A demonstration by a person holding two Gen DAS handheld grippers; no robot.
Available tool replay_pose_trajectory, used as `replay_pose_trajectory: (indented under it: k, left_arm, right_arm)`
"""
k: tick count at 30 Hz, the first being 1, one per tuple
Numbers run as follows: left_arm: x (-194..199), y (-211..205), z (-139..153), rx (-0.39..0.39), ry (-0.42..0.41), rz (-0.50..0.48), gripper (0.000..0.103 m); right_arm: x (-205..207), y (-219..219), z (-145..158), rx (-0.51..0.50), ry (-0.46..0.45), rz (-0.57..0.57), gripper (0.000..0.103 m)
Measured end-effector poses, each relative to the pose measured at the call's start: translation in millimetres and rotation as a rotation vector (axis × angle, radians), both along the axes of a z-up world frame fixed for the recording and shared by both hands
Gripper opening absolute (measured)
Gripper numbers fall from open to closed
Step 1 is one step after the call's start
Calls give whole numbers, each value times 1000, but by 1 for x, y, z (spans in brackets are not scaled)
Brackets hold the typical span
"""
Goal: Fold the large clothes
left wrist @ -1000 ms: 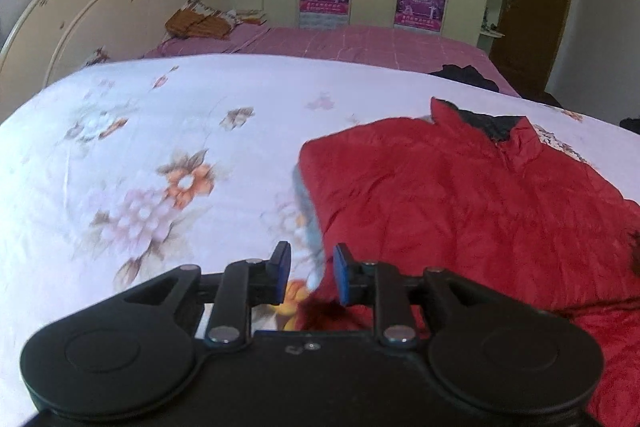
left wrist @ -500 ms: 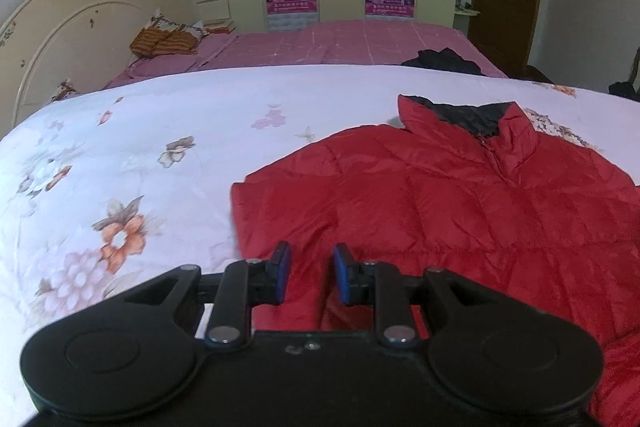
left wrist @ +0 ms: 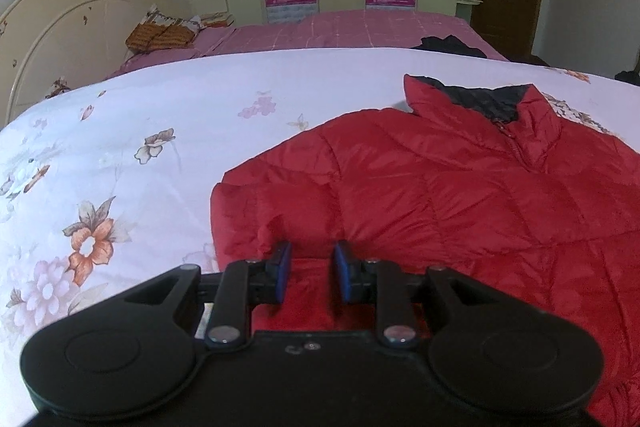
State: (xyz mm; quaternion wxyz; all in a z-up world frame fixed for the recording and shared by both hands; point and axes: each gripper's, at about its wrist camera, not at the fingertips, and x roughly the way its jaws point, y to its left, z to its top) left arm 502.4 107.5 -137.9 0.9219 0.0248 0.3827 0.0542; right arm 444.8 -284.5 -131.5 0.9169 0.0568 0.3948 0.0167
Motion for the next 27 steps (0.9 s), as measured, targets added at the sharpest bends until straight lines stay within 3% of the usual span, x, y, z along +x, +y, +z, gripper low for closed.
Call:
replay_pose_trajectory:
  k: [3, 7, 8, 10, 11, 17, 18, 19, 20, 24, 25, 27]
  left_arm:
    - [-7, 6, 13, -33, -40, 14, 24]
    - [-4, 13, 17, -21, -58, 27, 24]
    - [-2, 15, 16, -23, -55, 33, 24]
    - [1, 16, 13, -28, -46, 36, 24]
    - [2, 15, 10, -24, -38, 33, 24]
    - [4, 9, 0, 10, -24, 18, 23]
    - [4, 9, 0, 10, -24, 18, 23]
    - [4, 9, -1, 10, -24, 19, 23]
    - [4, 9, -1, 12, -23, 20, 23]
    - [4, 9, -2, 17, -24, 19, 23]
    - [4, 8, -2, 18, -24, 19, 23]
    - [4, 8, -2, 14, -26, 19, 23]
  right_arm:
    - [-2, -7, 2, 24, 7, -14, 17]
    - [-10, -22, 15, 133, -23, -52, 19]
    - [-12, -23, 20, 144, -31, -49, 23]
    - [-13, -22, 25, 129, -51, -45, 50]
    - [-13, -22, 27, 122, -57, -43, 53]
    - [-10, -20, 18, 141, -17, -34, 52]
    - [-12, -19, 18, 137, -17, -26, 47]
    - [-11, -17, 18, 138, -10, -8, 27]
    - [-10, -15, 16, 135, 7, 1, 21]
    - [-10, -13, 17, 122, 9, 10, 20]
    - [-11, -11, 17, 99, 3, 18, 14]
    - [-16, -6, 23, 39, -46, 21, 14]
